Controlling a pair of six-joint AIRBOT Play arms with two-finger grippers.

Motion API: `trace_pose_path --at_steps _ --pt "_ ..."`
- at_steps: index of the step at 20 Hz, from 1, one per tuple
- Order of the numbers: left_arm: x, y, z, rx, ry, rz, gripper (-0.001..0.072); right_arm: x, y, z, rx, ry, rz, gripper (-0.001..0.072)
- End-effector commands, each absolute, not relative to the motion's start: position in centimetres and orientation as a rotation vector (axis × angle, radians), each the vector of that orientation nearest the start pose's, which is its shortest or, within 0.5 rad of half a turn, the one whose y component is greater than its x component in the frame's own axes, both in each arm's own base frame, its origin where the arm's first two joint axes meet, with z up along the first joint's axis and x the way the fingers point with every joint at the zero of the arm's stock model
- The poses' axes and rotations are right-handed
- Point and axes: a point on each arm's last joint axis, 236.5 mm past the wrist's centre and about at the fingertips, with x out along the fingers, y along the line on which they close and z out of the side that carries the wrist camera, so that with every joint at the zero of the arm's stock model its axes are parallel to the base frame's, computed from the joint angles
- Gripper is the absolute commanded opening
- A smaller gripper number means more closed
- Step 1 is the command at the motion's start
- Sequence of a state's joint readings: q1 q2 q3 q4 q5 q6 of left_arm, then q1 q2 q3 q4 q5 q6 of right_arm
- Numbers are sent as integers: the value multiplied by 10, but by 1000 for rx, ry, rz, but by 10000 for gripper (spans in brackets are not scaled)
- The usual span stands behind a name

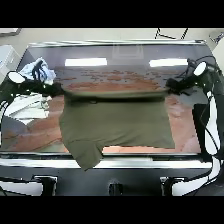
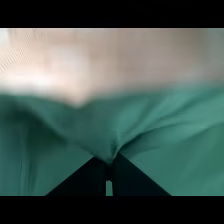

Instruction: Fold the clothes and pants, and hang the long-sleeved shirts on hangers.

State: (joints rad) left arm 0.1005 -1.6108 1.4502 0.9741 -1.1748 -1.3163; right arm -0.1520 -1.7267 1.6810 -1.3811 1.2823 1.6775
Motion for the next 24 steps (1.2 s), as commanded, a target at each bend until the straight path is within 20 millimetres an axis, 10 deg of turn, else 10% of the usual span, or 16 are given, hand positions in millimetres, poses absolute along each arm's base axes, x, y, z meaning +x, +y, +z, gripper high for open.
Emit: trace_pose_path --at_steps 1,9,11,13,14,18,24 --pt "392 -69 -35 -346 1507 -361 23 421 -34 -40 298 1569 -77 38" --pt "376 -72 -73 -382 1538 -322 40 387 -27 -79 331 1691 -87 111" --pt "376 -69 -62 -384 1549 -334 283 385 -31 -65 339 1703 -89 366" --pt "375 -53 -40 -399 1564 -340 573 379 -50 -39 343 1707 -81 485" --pt "370 -43 -31 -416 1574 -336 591 370 -65 -27 376 1712 -104 514" --pt "310 -28 -32 -508 1684 -319 587 316 -105 -14 527 1769 -202 570" --pt "189 -93 -91 -702 1764 -417 585 265 -88 -49 584 1828 -199 570"
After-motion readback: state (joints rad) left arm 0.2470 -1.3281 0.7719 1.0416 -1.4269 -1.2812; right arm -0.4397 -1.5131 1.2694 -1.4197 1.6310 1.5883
